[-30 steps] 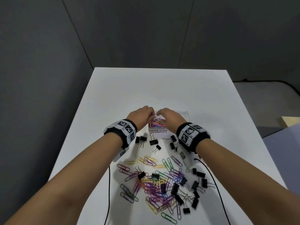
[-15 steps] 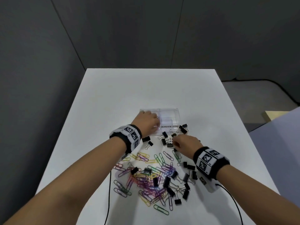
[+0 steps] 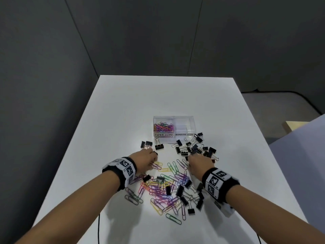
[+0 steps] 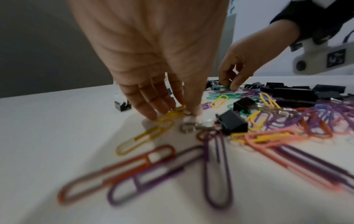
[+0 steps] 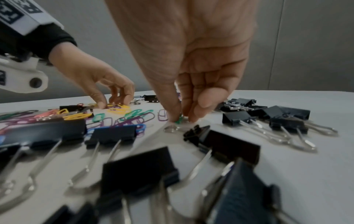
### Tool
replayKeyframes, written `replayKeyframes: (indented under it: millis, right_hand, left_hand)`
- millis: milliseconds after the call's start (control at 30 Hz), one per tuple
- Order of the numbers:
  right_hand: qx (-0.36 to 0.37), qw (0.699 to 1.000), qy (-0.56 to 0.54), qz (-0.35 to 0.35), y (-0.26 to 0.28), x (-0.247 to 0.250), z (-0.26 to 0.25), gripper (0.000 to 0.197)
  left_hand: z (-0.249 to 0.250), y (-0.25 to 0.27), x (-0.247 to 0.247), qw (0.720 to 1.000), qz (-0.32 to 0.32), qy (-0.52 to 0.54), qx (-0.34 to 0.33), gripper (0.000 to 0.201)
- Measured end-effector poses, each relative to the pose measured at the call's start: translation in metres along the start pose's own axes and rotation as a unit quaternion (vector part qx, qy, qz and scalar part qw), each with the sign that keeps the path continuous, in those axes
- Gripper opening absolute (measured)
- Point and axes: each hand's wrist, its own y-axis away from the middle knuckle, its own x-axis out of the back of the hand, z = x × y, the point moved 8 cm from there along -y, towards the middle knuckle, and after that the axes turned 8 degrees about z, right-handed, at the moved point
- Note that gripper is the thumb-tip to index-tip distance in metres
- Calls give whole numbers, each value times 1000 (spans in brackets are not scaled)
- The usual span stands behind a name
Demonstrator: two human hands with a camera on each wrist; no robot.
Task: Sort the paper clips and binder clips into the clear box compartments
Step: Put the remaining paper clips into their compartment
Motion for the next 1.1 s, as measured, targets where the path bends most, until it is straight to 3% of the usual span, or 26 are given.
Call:
replayKeyframes:
  millis: [200,467,667,833,1100]
  right_hand:
    - [-8,1000,-15,1,-9,-5,-1,16]
    - [34,996,-69,44,-11,6,-2,3]
    - [28,991,-127,15,-6,-2,-3,15]
    - [12,992,-122,24,-5,-4,-3,23]
    - [7,998,-60,-16,-7,-5,-33,58]
  left_hand:
    - [-5,5,-1,998,66,-5,14,28]
    - [5,6,2,997,76,-22,14,23]
    - [8,5,-2,998,60,2,11,31]
    - [14,4,9,996,90,26,14,31]
    - [23,-3,11,991,76,106,43,25]
